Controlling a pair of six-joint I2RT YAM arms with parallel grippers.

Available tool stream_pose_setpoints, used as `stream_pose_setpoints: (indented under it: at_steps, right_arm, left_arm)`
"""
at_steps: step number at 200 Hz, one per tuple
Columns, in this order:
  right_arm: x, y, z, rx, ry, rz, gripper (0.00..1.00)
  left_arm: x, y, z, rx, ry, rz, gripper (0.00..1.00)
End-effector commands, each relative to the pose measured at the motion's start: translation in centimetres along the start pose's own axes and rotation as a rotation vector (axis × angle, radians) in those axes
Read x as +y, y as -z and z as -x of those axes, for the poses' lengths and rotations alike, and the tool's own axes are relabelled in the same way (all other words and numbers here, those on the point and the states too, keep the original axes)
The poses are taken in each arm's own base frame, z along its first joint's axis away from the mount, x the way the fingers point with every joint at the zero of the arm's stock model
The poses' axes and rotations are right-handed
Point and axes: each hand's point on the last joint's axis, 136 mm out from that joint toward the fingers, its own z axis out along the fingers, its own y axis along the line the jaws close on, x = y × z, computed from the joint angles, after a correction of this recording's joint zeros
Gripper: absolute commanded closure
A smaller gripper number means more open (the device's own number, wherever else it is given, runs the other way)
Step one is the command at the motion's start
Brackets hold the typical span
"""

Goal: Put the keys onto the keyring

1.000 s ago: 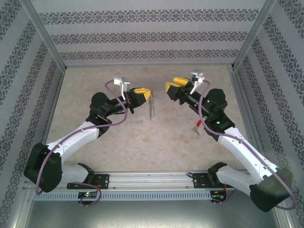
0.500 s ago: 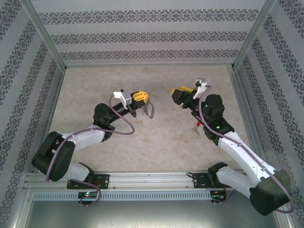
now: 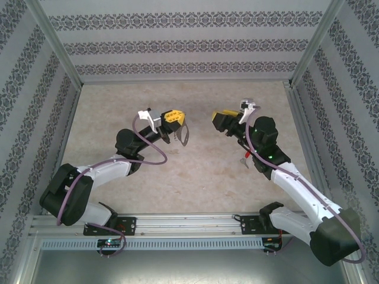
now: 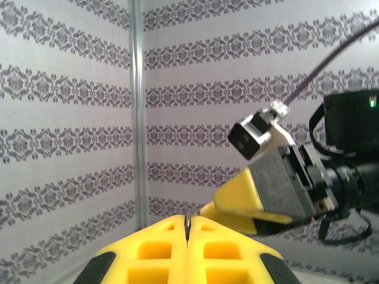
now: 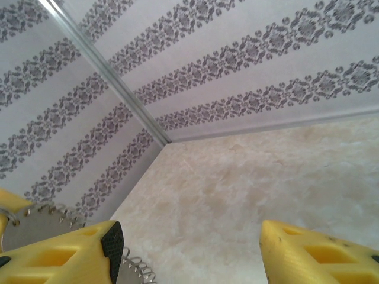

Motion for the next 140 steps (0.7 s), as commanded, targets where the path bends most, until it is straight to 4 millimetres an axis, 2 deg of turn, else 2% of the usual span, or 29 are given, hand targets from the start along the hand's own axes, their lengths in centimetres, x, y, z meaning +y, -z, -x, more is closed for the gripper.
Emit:
stream_pose_setpoints:
  at_steps: [1, 24, 60, 102, 140]
  right_arm:
    - [2.9, 0.0, 1.4, 0.008, 0.062, 0.121, 0.37]
    - [4.8, 0.4, 1.1, 0.045, 0.112, 0.23, 0.37]
    - [6.8, 1.7, 1.3, 0.041, 0.165, 0.318, 0.39]
    - [9.3, 2.7, 2.0, 0.035, 0.187, 0.428, 0.41]
    - [11.5, 3.2, 2.1, 0.049, 0.209, 0.513, 0.43]
  left_arm:
    - [-0.4, -0.9, 2.1, -0.019, 0.22, -0.011, 1.0]
    - [-1.1, -1.2, 1.3, 0.121, 0.343, -0.022, 1.0]
    - [-3.1, -1.1, 1.6, 0.305, 0.353, -0.082, 1.0]
    - [-5.1, -1.2, 3.2, 0.316, 0.367, -0.19, 1.0]
    - [-6.0, -1.7, 2.6, 0.341, 0.422, -0.281, 1.0]
